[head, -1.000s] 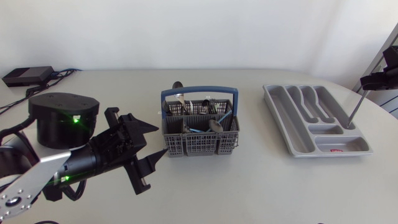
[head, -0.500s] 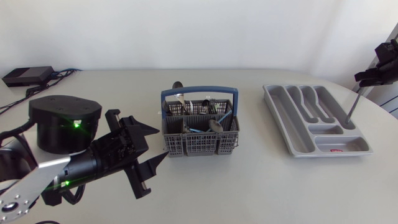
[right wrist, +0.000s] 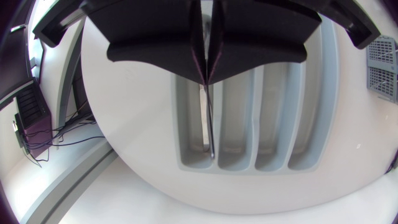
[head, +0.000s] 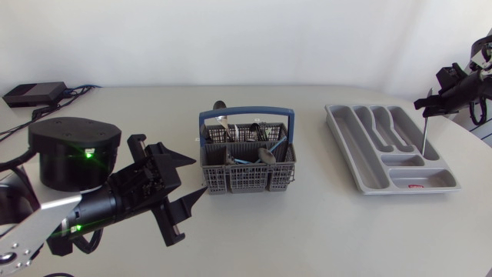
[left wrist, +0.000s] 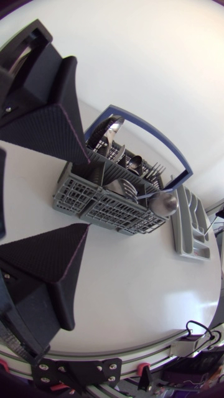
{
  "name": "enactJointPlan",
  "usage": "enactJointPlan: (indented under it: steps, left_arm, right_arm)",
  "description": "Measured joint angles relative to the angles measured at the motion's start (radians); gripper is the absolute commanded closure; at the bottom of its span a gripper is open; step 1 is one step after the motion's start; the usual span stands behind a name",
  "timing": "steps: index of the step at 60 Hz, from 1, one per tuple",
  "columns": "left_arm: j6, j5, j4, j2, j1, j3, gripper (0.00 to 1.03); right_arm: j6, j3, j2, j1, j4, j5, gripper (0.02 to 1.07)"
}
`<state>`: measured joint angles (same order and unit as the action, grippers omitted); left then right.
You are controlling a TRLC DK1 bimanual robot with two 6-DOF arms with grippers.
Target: Sort the cutlery from the basket into the organizer compartments.
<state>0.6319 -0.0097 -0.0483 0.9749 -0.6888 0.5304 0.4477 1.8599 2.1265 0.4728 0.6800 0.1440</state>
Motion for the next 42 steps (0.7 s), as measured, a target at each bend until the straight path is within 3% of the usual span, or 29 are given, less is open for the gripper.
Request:
enactJointPlan:
  steps: [15, 20, 26, 42]
  left_arm:
    - [0.000, 0.000, 0.000, 0.000, -0.008, 0.000, 0.37]
    - [0.000, -0.003, -0.002, -0.002, -0.008, 0.000, 0.37]
    - [0.000, -0.005, -0.007, -0.012, -0.008, 0.000, 0.35]
    - [0.000, -0.023, -0.014, -0.040, -0.008, 0.000, 0.31]
  right_arm:
    - [-0.045, 0.007, 0.053, -0.008, -0.109, -0.027, 0.98]
    - [-0.053, 0.009, 0.073, -0.015, -0.139, -0.037, 0.89]
    - [-0.060, 0.010, 0.103, -0.025, -0.154, -0.045, 0.89]
    - [-0.074, -0.004, 0.129, -0.033, -0.195, -0.061, 0.58]
